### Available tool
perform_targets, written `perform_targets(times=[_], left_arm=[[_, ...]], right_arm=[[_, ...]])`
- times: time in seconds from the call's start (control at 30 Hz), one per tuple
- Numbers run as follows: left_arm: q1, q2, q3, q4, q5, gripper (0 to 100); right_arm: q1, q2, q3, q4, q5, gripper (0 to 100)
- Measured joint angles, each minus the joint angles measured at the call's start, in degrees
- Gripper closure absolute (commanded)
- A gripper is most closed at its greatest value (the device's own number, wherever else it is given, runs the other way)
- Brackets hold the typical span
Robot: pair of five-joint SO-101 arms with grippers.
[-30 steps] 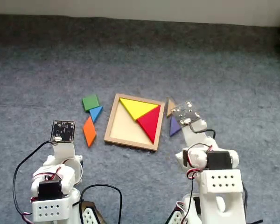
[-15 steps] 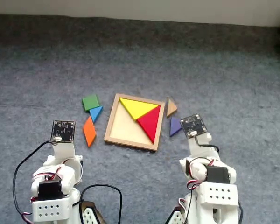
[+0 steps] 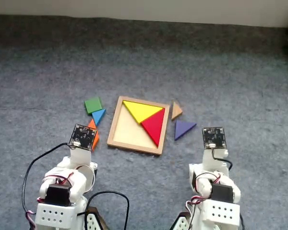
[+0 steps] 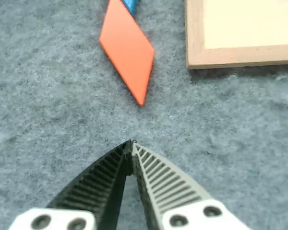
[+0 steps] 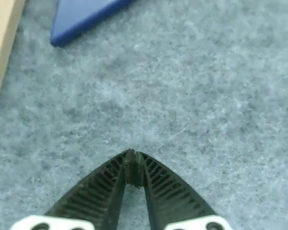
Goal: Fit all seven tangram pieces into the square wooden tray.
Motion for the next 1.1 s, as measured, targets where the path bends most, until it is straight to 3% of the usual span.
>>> perform_targets(times=[0.33,0.53,0.67,0.97,1.1], left_arm=[[-2.8,0.0,-4.7,-2.5,-0.5,99],[-2.9,0.2,-14.2,-4.2,-14.9,97],[-3.2,2.5,-23.0,-4.2,-14.7,90],[-3.5,36.5,-47.3,-3.0,-9.4,71],[-3.3,56.1,-59.3,0.9,-2.1,64]], right_arm=[[0.0,-15.6,0.8,1.7,-3.6,99.2],[0.0,-15.6,0.8,1.7,-3.6,99.2],[0.0,-15.6,0.8,1.7,-3.6,99.2],[0.0,-15.6,0.8,1.7,-3.6,99.2],[0.0,-15.6,0.8,1.7,-3.6,99.2]])
